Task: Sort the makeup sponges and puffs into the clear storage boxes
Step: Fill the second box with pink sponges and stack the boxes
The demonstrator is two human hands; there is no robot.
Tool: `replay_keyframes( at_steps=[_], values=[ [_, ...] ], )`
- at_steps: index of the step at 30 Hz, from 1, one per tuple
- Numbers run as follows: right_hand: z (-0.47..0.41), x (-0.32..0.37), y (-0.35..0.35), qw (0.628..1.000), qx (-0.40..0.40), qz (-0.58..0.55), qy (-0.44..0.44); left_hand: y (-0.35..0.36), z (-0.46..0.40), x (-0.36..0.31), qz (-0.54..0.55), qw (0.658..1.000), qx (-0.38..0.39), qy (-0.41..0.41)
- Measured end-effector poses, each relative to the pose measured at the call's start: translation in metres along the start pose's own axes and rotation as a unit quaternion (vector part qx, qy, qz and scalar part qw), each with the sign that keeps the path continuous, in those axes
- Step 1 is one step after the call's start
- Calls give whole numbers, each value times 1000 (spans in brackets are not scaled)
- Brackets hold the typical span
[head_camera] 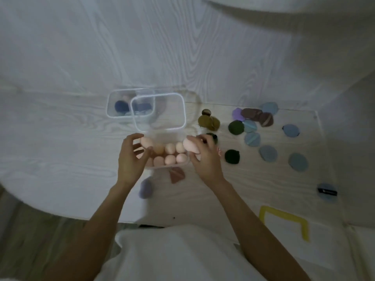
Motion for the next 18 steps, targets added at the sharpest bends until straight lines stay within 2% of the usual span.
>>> replay_keyframes(
  at_steps=[3,6,10,14,18],
  values=[
    [-32,24,27,997,21,66,-33,-23,6,12,35,998,-32,-35],
    [-55,30,55,979,17,197,-53,-38,1,24,75,993,-45,-76],
    [-64,19,78,934,22,349,-70,-43,-14,29,91,993,-4,-74],
    [-67,18,93,890,46,442,-100,-36,-27,32,104,992,41,-57],
    [-72,25,91,890,24,446,-96,-22,-37,28,108,990,87,-25]
  ],
)
Point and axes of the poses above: each hand's wrist, its own z-axis away from the middle knuckle, its own y-axis out of the palm, x = y × z, the point moved 8 cm from there along -z, towards the middle knuckle, and after that the axes turned 6 degrees about x, right-handed, at the moved point
